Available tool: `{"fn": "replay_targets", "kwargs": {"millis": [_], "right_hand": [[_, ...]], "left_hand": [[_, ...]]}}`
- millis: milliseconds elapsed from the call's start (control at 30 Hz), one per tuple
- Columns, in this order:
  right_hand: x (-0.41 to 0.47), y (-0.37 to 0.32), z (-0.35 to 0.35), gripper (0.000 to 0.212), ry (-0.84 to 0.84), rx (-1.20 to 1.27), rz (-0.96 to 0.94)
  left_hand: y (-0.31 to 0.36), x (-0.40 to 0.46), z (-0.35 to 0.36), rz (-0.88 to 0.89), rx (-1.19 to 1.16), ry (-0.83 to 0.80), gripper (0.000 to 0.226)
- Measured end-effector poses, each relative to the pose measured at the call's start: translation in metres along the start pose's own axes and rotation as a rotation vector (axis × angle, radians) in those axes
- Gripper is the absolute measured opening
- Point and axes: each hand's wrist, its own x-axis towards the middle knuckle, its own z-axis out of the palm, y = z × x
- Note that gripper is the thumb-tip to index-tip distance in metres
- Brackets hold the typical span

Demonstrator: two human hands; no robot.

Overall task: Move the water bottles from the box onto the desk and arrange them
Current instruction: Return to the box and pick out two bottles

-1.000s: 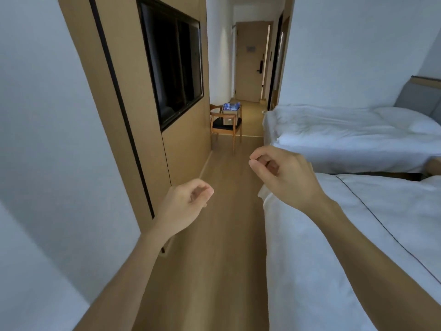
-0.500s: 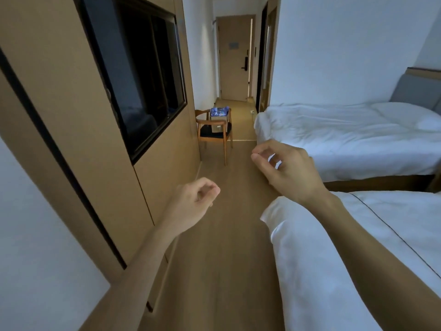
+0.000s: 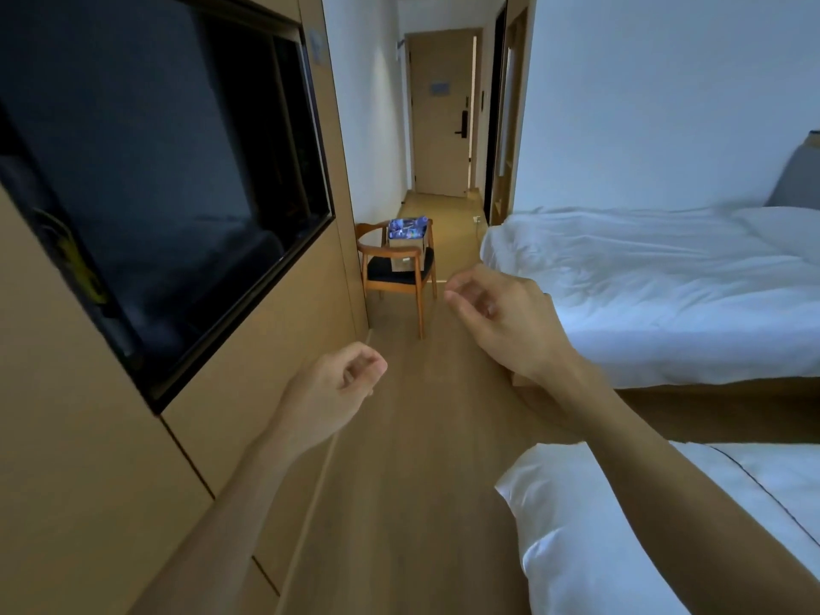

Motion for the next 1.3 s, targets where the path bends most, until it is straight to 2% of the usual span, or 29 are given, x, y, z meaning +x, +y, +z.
{"fn": "replay_targets", "kwargs": {"millis": [367, 700, 1000, 1300], "right_hand": [[0.147, 0.145, 0.092, 0.01, -0.053, -0.034, -0.002], [0.323, 0.27, 0.169, 0.018, -0.072, -0.114, 0.044], [0.44, 0.406, 0.221, 0.017, -0.03, -0.165, 0.103], [0.588, 0.566, 0.288, 0.018, -0.032, -0.116, 0.072]], "left_hand": [[-0.082, 0.199, 0.048, -0.014, -0.032, 0.013, 0.015], [-0.159, 0.448, 0.077, 0.063, -0.048, -0.028, 0.015], [-0.21, 0.636, 0.125, 0.146, -0.076, -0.089, 0.014], [-0.254, 0.836, 0.174, 0.052, -0.118, -0.095, 0.01]]}}
